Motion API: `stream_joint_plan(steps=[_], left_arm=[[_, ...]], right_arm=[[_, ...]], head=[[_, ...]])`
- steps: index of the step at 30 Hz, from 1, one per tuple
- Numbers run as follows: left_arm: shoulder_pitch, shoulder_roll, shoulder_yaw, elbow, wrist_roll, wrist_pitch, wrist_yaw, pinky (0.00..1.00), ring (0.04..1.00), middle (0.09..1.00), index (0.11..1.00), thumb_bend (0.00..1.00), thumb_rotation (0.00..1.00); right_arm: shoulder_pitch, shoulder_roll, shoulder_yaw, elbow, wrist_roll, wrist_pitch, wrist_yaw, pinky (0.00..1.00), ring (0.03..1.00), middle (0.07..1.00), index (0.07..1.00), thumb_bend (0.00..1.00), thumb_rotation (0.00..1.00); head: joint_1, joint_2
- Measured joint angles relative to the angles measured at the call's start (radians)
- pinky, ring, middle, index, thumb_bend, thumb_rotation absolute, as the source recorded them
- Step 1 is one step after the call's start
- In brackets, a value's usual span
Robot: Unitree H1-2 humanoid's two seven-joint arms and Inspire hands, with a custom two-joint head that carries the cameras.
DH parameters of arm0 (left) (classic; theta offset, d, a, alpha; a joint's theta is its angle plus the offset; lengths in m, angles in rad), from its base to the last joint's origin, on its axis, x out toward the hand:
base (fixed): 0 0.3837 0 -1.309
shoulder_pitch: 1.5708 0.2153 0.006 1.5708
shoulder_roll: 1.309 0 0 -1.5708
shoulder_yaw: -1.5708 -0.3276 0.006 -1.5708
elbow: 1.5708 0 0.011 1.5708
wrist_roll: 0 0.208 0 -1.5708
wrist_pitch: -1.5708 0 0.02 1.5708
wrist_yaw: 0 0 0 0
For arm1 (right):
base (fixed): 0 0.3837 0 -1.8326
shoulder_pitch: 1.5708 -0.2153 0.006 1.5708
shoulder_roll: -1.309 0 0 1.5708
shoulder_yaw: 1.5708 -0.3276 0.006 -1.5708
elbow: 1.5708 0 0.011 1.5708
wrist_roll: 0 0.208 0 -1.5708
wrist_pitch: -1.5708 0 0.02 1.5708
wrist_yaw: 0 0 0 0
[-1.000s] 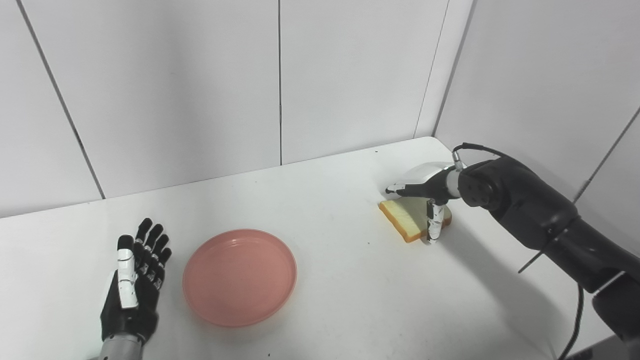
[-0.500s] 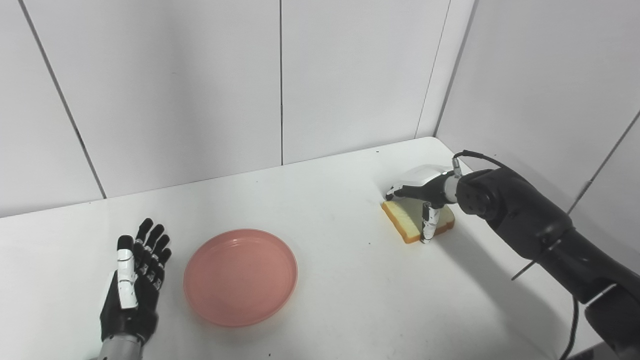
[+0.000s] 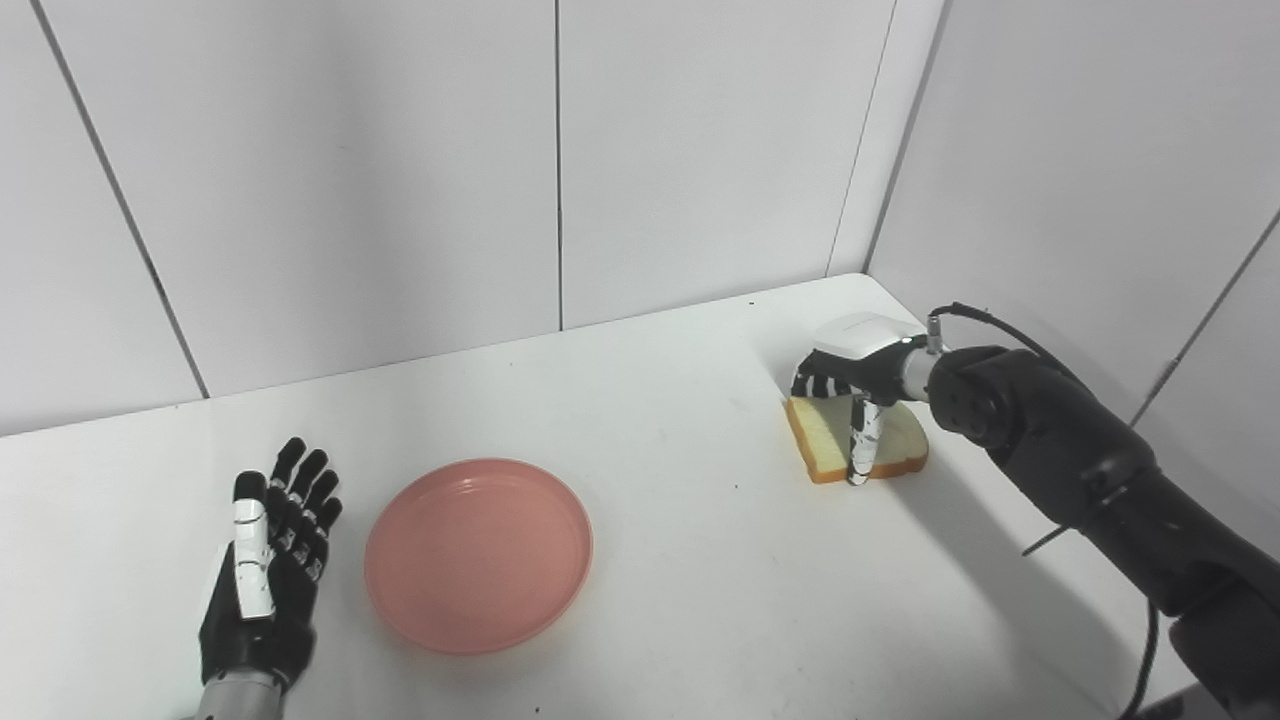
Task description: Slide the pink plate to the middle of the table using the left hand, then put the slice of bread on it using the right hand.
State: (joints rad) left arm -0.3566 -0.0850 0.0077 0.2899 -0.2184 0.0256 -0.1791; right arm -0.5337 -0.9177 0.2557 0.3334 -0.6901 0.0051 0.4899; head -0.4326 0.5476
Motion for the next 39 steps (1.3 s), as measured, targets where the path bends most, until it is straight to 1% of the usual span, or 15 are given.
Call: stream_joint_plan(steps=[3, 7, 11, 14, 19, 23, 25, 26, 27, 28, 30, 32, 34, 38, 39], left_arm=[[0.0, 0.0, 0.0, -0.003, 0.0, 0.003, 0.0, 1.0, 0.978, 0.97, 0.947, 0.72, 0.99], [0.0, 0.0, 0.0, -0.003, 0.0, 0.003, 0.0, 1.0, 0.98, 0.973, 0.947, 0.73, 0.99], [0.0, 0.0, -0.002, -0.003, 0.0, 0.006, 0.0, 1.0, 0.98, 0.976, 0.947, 0.73, 0.99], [0.0, -0.002, -0.005, -0.003, 0.001, 0.007, 0.0, 1.0, 0.979, 0.974, 0.944, 0.74, 0.98], [0.001, -0.005, -0.01, -0.006, 0.001, 0.013, 0.004, 1.0, 0.983, 0.972, 0.944, 0.74, 0.97], [0.002, -0.005, -0.015, -0.011, 0.002, 0.017, 0.005, 1.0, 0.984, 0.972, 0.942, 0.73, 0.97], [0.002, -0.006, -0.018, -0.011, 0.004, 0.017, 0.006, 1.0, 0.98, 0.97, 0.94, 0.73, 0.97], [0.003, -0.007, -0.019, -0.011, 0.004, 0.017, 0.008, 1.0, 0.98, 0.97, 0.939, 0.73, 0.97], [0.003, -0.008, -0.021, -0.011, 0.004, 0.017, 0.01, 1.0, 0.976, 0.968, 0.938, 0.73, 0.96], [0.004, -0.011, -0.023, -0.012, 0.005, 0.017, 0.011, 1.0, 0.969, 0.962, 0.935, 0.74, 0.95], [0.006, -0.021, -0.027, -0.015, 0.009, 0.017, 0.023, 0.99, 0.962, 0.955, 0.933, 0.74, 0.94], [0.012, -0.038, -0.033, -0.024, 0.026, 0.018, 0.042, 0.99, 0.962, 0.953, 0.932, 0.74, 0.96], [0.016, -0.052, -0.049, -0.029, 0.049, 0.024, 0.058, 1.0, 0.964, 0.952, 0.931, 0.73, 0.98], [0.017, -0.077, -0.061, -0.033, 0.068, 0.034, 0.079, 1.0, 0.963, 0.951, 0.927, 0.73, 0.98], [0.017, -0.078, -0.064, -0.033, 0.069, 0.034, 0.081, 1.0, 0.963, 0.951, 0.927, 0.73, 0.98]], right_arm=[[0.002, 0.001, -0.004, 0.0, 0.01, -0.003, -0.004, 0.42, 0.413, 0.497, 0.54, 0.51, 0.0], [0.002, 0.005, -0.008, 0.002, 0.02, -0.004, -0.008, 0.41, 0.426, 0.514, 0.505, 0.51, 0.0], [0.002, 0.008, -0.018, -0.007, 0.025, -0.004, -0.007, 0.43, 0.431, 0.516, 0.503, 0.51, 0.0], [0.002, 0.008, -0.032, -0.04, 0.028, -0.004, -0.004, 0.42, 0.425, 0.508, 0.514, 0.51, 0.0], [0.002, 0.009, -0.078, -0.113, 0.073, -0.003, 0.002, 0.39, 0.417, 0.495, 0.519, 0.52, 0.0], [0.001, 0.013, -0.088, -0.185, 0.088, 0.014, 0.021, 0.39, 0.418, 0.509, 0.51, 0.52, 0.0], [-0.002, 0.015, -0.089, -0.214, 0.096, 0.016, 0.029, 0.38, 0.421, 0.513, 0.505, 0.52, 0.0], [-0.006, 0.017, -0.089, -0.223, 0.101, 0.016, 0.035, 0.38, 0.421, 0.513, 0.505, 0.52, 0.0], [-0.008, 0.018, -0.089, -0.233, 0.103, 0.016, 0.042, 0.39, 0.422, 0.513, 0.504, 0.52, 0.0], [-0.009, 0.018, -0.089, -0.244, 0.104, 0.016, 0.045, 0.4, 0.426, 0.514, 0.501, 0.52, 0.0], [-0.013, 0.019, -0.093, -0.259, 0.114, 0.015, 0.047, 0.4, 0.425, 0.513, 0.502, 0.52, 0.0], [-0.016, 0.02, -0.098, -0.277, 0.128, 0.013, 0.047, 0.38, 0.417, 0.505, 0.512, 0.52, 0.0], [-0.025, 0.022, -0.098, -0.284, 0.134, 0.012, 0.047, 0.38, 0.411, 0.502, 0.516, 0.52, 0.0], [-0.029, 0.044, -0.098, -0.336, 0.142, 0.012, 0.051, 0.38, 0.413, 0.508, 0.511, 0.52, 0.0], [-0.029, 0.05, -0.097, -0.346, 0.144, 0.012, 0.053, 0.38, 0.414, 0.509, 0.511, 0.52, 0.0]], head=[[0.0, 0.0], [0.003, -0.003], [0.012, -0.008], [0.018, -0.008], [0.023, -0.009], [0.034, -0.009], [0.06, -0.014], [0.06, -0.014], [0.105, -0.014], [0.135, -0.012], [0.149, -0.012], [0.225, 0.0], [0.256, 0.005], [0.281, 0.009], [0.311, 0.014]])
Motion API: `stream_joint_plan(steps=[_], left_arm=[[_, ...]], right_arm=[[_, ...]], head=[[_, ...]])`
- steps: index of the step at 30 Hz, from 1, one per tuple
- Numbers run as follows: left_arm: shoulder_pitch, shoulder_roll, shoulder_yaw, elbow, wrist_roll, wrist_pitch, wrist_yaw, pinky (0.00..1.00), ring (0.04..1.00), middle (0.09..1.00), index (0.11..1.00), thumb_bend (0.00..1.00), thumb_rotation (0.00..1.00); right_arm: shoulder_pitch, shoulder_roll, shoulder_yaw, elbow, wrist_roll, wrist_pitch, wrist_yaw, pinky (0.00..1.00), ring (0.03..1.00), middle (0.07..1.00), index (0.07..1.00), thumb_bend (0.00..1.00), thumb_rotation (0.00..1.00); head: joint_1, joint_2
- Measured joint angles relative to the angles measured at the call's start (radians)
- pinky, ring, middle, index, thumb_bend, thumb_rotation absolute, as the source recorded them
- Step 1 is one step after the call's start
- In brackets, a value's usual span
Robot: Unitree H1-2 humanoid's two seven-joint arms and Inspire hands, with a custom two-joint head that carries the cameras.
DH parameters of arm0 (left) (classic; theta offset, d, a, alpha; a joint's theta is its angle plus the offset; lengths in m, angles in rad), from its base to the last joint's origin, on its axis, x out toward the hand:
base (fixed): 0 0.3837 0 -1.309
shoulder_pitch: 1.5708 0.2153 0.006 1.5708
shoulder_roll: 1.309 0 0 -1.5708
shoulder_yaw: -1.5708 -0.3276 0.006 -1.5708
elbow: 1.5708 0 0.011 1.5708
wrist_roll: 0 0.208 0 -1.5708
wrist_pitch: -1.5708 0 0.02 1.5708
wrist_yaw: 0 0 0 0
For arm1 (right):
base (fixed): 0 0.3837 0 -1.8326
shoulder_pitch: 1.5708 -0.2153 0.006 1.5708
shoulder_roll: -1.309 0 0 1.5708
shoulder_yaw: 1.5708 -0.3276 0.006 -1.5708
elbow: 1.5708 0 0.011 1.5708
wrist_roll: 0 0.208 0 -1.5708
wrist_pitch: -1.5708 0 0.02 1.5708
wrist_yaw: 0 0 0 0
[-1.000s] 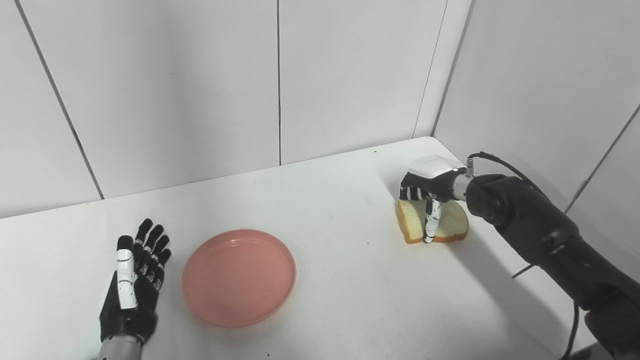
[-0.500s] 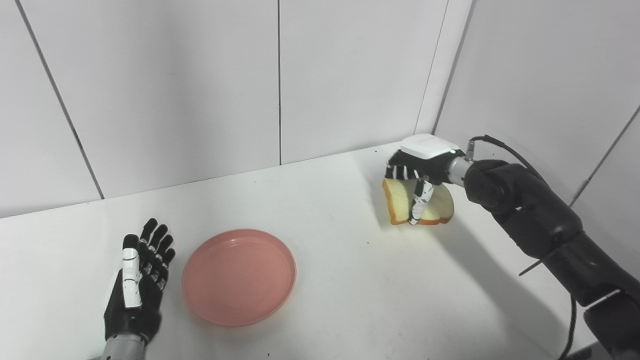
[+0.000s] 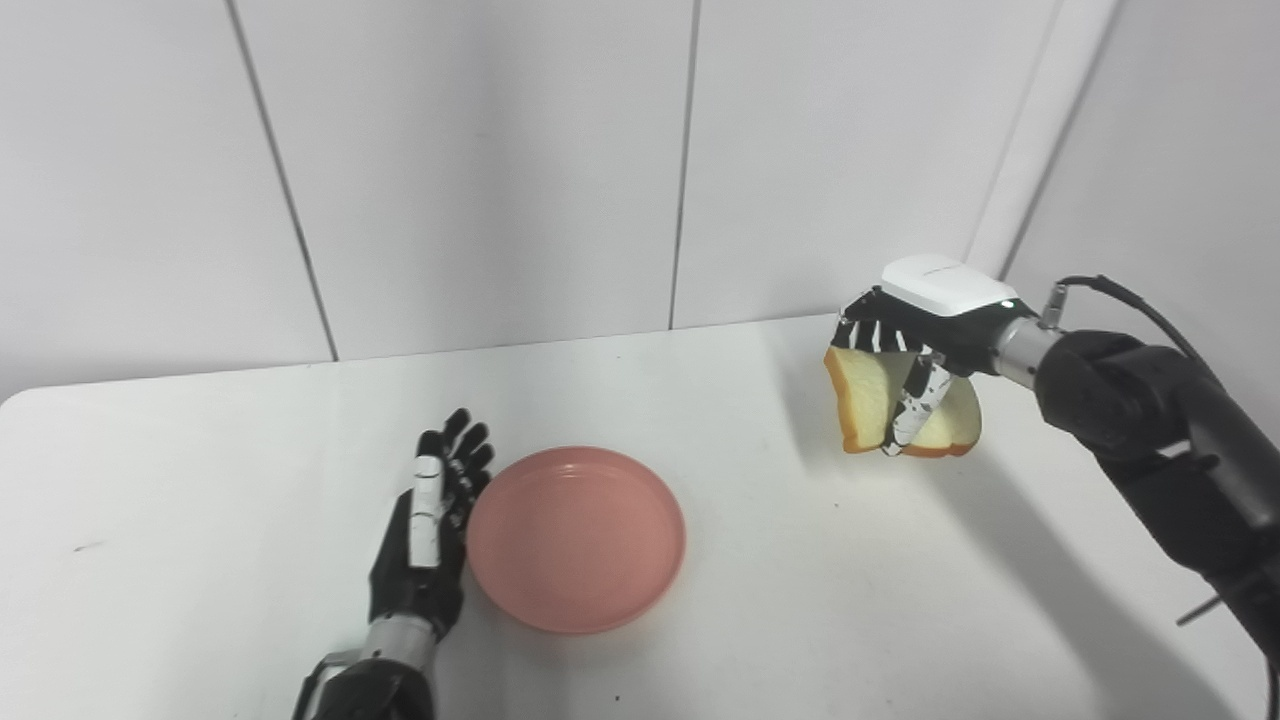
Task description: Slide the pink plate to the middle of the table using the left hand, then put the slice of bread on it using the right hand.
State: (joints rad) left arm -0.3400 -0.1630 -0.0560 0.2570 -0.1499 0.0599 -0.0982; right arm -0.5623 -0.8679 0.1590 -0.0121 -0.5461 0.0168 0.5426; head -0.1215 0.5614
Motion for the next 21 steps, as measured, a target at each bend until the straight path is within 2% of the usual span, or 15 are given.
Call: stream_joint_plan(steps=[1, 3, 5, 6, 10, 16, 21], left_arm=[[0.0, -0.001, -0.003, 0.0, 0.002, 0.001, 0.001, 1.0, 0.962, 0.952, 0.926, 0.73, 0.98], [0.0, -0.003, -0.004, 0.001, 0.006, 0.0, 0.006, 1.0, 0.959, 0.953, 0.925, 0.73, 0.99], [0.0, -0.003, -0.005, 0.002, 0.019, -0.002, 0.017, 1.0, 0.958, 0.954, 0.925, 0.73, 0.99], [-0.001, -0.005, -0.006, 0.003, 0.021, -0.003, 0.02, 1.0, 0.959, 0.955, 0.926, 0.73, 0.99], [-0.002, -0.028, -0.015, 0.008, 0.023, -0.004, 0.032, 1.0, 0.967, 0.959, 0.935, 0.74, 0.99], [-0.005, -0.034, -0.02, 0.012, 0.023, -0.005, 0.04, 1.0, 0.973, 0.962, 0.935, 0.74, 0.99], [-0.007, -0.036, -0.023, 0.016, 0.024, -0.007, 0.047, 1.0, 0.985, 0.974, 0.942, 0.74, 1.0]], right_arm=[[0.0, 0.006, 0.002, -0.004, 0.005, -0.001, 0.005, 0.38, 0.413, 0.509, 0.512, 0.52, 0.0], [-0.005, 0.018, 0.008, -0.005, 0.013, -0.003, 0.017, 0.38, 0.412, 0.505, 0.514, 0.52, 0.0], [-0.017, 0.03, 0.023, -0.006, 0.016, -0.017, 0.026, 0.38, 0.411, 0.502, 0.516, 0.52, 0.0], [-0.025, 0.038, 0.033, -0.006, 0.017, -0.027, 0.029, 0.38, 0.411, 0.501, 0.517, 0.52, 0.0], [-0.052, 0.073, 0.055, -0.016, 0.023, -0.036, 0.038, 0.4, 0.406, 0.492, 0.529, 0.51, 0.0], [-0.084, 0.118, 0.083, -0.042, 0.023, -0.053, 0.041, 0.38, 0.408, 0.496, 0.524, 0.51, 0.0], [-0.105, 0.186, 0.097, -0.043, 0.044, -0.065, 0.043, 0.38, 0.414, 0.499, 0.521, 0.52, 0.0]], head=[[0.0, 0.0], [0.058, 0.006], [0.059, 0.006], [0.089, 0.008], [0.123, 0.009], [0.151, 0.011], [0.158, 0.012]])
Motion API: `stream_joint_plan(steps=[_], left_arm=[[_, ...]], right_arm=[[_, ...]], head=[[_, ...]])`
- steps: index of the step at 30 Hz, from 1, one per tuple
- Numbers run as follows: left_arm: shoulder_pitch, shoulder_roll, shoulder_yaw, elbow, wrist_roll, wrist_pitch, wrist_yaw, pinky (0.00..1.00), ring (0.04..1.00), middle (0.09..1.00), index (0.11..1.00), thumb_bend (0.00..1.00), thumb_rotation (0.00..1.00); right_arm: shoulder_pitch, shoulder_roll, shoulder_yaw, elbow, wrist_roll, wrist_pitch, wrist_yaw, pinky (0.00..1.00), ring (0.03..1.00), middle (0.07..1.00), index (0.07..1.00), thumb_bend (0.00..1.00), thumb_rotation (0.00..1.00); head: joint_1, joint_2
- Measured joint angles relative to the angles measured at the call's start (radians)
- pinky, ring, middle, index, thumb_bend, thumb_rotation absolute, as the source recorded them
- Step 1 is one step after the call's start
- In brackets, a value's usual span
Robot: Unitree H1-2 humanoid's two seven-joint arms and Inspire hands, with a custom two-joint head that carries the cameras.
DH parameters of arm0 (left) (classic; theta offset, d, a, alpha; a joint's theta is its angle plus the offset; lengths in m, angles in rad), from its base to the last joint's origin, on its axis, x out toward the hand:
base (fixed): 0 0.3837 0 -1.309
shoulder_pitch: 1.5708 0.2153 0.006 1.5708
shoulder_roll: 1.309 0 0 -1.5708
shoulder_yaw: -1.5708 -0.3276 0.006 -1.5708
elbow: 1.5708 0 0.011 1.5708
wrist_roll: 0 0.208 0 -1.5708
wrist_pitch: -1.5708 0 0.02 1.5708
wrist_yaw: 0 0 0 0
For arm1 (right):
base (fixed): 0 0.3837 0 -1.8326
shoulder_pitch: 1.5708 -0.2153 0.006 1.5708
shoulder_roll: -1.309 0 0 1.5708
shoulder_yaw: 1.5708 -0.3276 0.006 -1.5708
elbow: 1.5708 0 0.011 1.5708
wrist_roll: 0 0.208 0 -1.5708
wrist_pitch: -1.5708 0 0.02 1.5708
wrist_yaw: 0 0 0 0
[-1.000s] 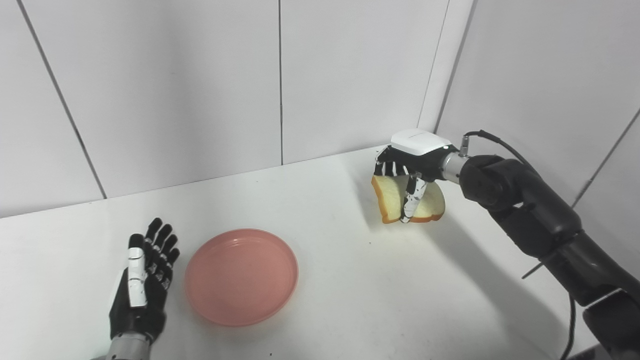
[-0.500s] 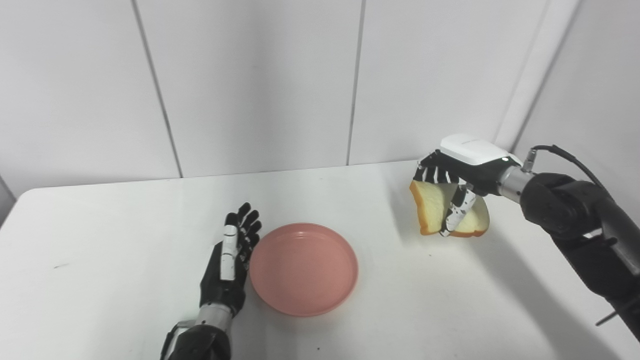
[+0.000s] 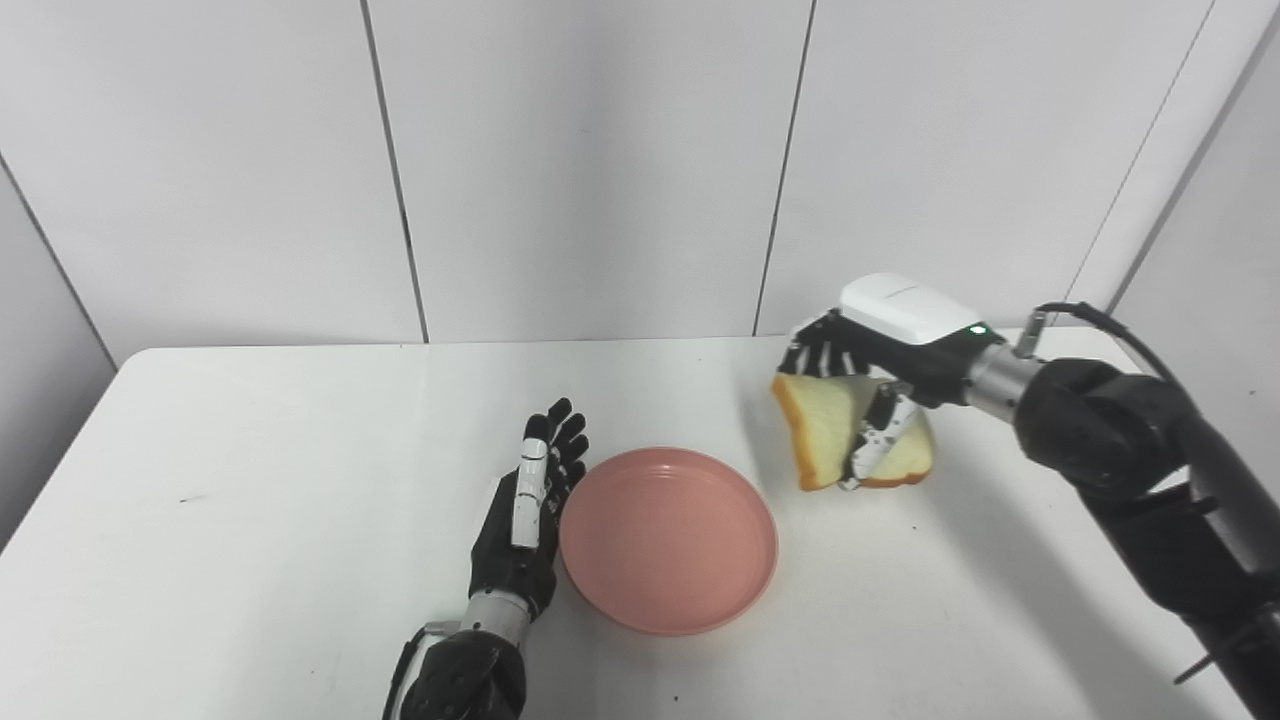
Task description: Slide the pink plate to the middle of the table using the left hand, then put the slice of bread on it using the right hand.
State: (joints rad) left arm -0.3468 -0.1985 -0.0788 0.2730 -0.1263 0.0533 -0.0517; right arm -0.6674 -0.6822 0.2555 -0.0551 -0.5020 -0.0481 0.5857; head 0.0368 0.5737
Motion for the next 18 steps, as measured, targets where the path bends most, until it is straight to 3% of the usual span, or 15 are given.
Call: stream_joint_plan(steps=[13, 18], left_arm=[[-0.014, 0.001, 0.004, 0.022, 0.018, -0.018, 0.012, 1.0, 0.976, 0.968, 0.936, 0.73, 1.0], [-0.014, 0.008, 0.015, 0.022, 0.019, -0.025, 0.013, 1.0, 0.974, 0.969, 0.939, 0.74, 1.0]], right_arm=[[-0.074, 0.17, 0.056, 0.001, -0.017, 0.007, 0.031, 0.39, 0.412, 0.501, 0.522, 0.52, 0.0], [-0.077, 0.222, 0.086, 0.007, -0.059, 0.008, 0.032, 0.34, 0.398, 0.499, 0.527, 0.51, 0.0]], head=[[-0.049, 0.005], [-0.055, 0.005]])
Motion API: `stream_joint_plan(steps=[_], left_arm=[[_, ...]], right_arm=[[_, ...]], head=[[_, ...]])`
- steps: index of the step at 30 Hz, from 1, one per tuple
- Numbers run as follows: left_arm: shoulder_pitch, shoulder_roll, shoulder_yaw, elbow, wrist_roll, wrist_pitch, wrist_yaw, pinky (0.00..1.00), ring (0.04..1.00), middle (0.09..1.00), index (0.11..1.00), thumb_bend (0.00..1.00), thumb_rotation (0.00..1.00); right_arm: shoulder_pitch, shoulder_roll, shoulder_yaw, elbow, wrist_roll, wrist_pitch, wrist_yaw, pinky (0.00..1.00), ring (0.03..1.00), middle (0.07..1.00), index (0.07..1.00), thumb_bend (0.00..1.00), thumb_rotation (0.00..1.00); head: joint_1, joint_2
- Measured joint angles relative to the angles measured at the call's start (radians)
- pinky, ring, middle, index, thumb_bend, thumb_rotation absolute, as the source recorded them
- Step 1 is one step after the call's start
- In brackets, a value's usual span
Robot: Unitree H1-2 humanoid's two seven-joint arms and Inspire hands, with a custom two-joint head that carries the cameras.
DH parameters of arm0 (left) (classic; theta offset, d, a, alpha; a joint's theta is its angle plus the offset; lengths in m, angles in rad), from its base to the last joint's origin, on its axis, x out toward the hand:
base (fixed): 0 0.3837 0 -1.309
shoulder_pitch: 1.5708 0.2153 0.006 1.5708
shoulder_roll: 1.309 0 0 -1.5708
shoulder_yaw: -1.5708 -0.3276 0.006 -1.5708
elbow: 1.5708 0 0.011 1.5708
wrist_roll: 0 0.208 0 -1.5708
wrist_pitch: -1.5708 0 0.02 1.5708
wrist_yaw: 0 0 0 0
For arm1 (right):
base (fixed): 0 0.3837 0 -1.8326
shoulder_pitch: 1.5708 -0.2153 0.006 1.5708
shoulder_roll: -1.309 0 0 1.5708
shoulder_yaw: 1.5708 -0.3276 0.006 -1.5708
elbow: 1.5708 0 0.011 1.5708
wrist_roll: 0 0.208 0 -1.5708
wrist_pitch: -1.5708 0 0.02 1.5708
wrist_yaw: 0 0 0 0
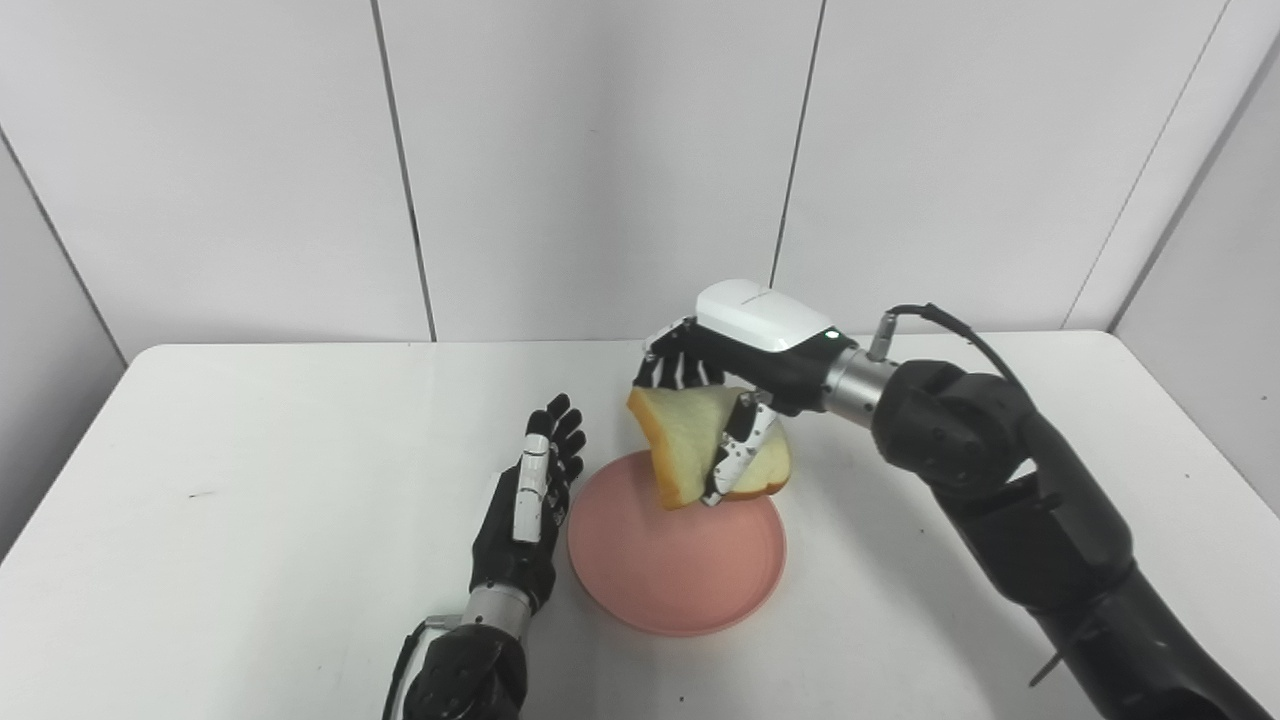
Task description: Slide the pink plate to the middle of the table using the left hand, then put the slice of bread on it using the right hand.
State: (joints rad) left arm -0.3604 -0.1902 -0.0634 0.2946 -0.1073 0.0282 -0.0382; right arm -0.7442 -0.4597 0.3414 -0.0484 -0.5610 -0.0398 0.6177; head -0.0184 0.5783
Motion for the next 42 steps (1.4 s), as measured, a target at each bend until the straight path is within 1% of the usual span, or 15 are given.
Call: stream_joint_plan(steps=[2, 4, 6, 7, 11, 14, 16, 21, 24, 26, 30, 32, 36, 39, 42], left_arm=[[0.0, 0.002, 0.003, 0.0, 0.002, -0.001, 0.0, 1.0, 0.977, 0.976, 0.948, 0.74, 1.0], [0.0, 0.002, 0.003, -0.001, 0.002, -0.001, 0.0, 1.0, 0.983, 0.987, 0.959, 0.74, 1.0], [0.0, 0.002, 0.007, -0.002, 0.001, -0.001, -0.001, 1.0, 0.986, 0.995, 0.959, 0.74, 1.0], [0.0, 0.002, 0.011, -0.002, -0.002, -0.001, -0.001, 1.0, 0.986, 0.995, 0.959, 0.74, 1.0], [0.0, 0.002, 0.027, -0.003, -0.004, -0.008, -0.001, 1.0, 0.986, 0.989, 0.948, 0.73, 0.99], [0.0, 0.0, 0.032, -0.003, -0.023, -0.012, -0.001, 1.0, 0.986, 0.989, 0.945, 0.73, 0.98], [0.0, -0.001, 0.034, -0.003, -0.025, -0.013, -0.001, 1.0, 0.979, 0.985, 0.941, 0.74, 0.98], [0.0, -0.002, 0.038, -0.003, -0.025, -0.013, 0.001, 1.0, 0.967, 0.965, 0.931, 0.74, 0.98], [0.0, -0.003, 0.04, -0.003, -0.025, -0.013, 0.004, 1.0, 0.961, 0.951, 0.929, 0.74, 0.98], [0.0, -0.003, 0.04, -0.003, -0.024, -0.013, 0.009, 1.0, 0.961, 0.95, 0.929, 0.75, 0.99], [0.0, -0.003, 0.04, -0.002, -0.024, -0.013, 0.014, 0.99, 0.957, 0.948, 0.928, 0.74, 1.0], [0.0, -0.003, 0.04, -0.002, -0.024, -0.013, 0.017, 1.0, 0.961, 0.953, 0.933, 0.74, 1.0], [0.0, -0.003, 0.038, -0.002, -0.024, -0.013, 0.018, 1.0, 0.959, 0.953, 0.93, 0.74, 1.0], [0.0, -0.003, 0.037, -0.003, -0.024, -0.013, 0.018, 0.99, 0.95, 0.943, 0.921, 0.73, 1.0], [0.0, -0.003, 0.036, -0.003, -0.024, -0.014, 0.018, 1.0, 0.952, 0.943, 0.917, 0.74, 0.99]], right_arm=[[-0.002, 0.021, 0.019, 0.006, -0.026, 0.005, 0.002, 0.32, 0.386, 0.492, 0.533, 0.51, 0.0], [-0.003, 0.043, 0.036, 0.007, -0.039, 0.014, 0.016, 0.33, 0.383, 0.483, 0.54, 0.51, 0.0], [-0.004, 0.067, 0.043, 0.015, -0.039, 0.025, 0.026, 0.37, 0.404, 0.497, 0.527, 0.51, 0.0], [-0.006, 0.078, 0.046, 0.028, -0.039, 0.027, 0.027, 0.37, 0.404, 0.497, 0.527, 0.51, 0.0], [-0.006, 0.101, 0.074, 0.076, -0.053, 0.029, 0.029, 0.35, 0.422, 0.511, 0.499, 0.52, 0.0], [-0.004, 0.113, 0.093, 0.12, -0.071, 0.028, 0.027, 0.35, 0.423, 0.501, 0.503, 0.52, 0.0], [-0.002, 0.117, 0.101, 0.142, -0.076, 0.027, 0.018, 0.38, 0.433, 0.512, 0.489, 0.52, 0.0], [-0.003, 0.117, 0.109, 0.176, -0.085, 0.024, -0.001, 0.37, 0.43, 0.519, 0.488, 0.52, 0.0], [-0.003, 0.114, 0.127, 0.196, -0.092, 0.01, -0.002, 0.4, 0.442, 0.523, 0.477, 0.52, 0.0], [-0.003, 0.114, 0.134, 0.208, -0.096, 0.004, -0.002, 0.39, 0.437, 0.519, 0.483, 0.52, 0.0], [-0.004, 0.113, 0.139, 0.211, -0.11, 0.004, 0.0, 0.38, 0.431, 0.513, 0.495, 0.52, 0.0], [-0.005, 0.11, 0.141, 0.21, -0.114, 0.004, 0.004, 0.35, 0.416, 0.504, 0.509, 0.52, 0.0], [-0.006, 0.104, 0.145, 0.207, -0.118, 0.004, 0.02, 0.34, 0.415, 0.507, 0.507, 0.52, 0.0], [-0.006, 0.102, 0.148, 0.205, -0.118, 0.004, 0.031, 0.36, 0.431, 0.523, 0.485, 0.52, 0.0], [-0.006, 0.101, 0.152, 0.197, -0.121, 0.004, 0.032, 0.38, 0.435, 0.528, 0.486, 0.52, 0.0]], head=[[-0.003, 0.0], [-0.006, 0.002], [-0.006, 0.003], [-0.006, 0.003], [-0.003, 0.006], [-0.005, 0.012], [-0.006, 0.014], [-0.005, 0.015], [-0.005, 0.015], [-0.005, 0.017], [-0.006, 0.017], [-0.006, 0.017], [-0.008, 0.017], [-0.006, 0.017], [-0.006, 0.017]])
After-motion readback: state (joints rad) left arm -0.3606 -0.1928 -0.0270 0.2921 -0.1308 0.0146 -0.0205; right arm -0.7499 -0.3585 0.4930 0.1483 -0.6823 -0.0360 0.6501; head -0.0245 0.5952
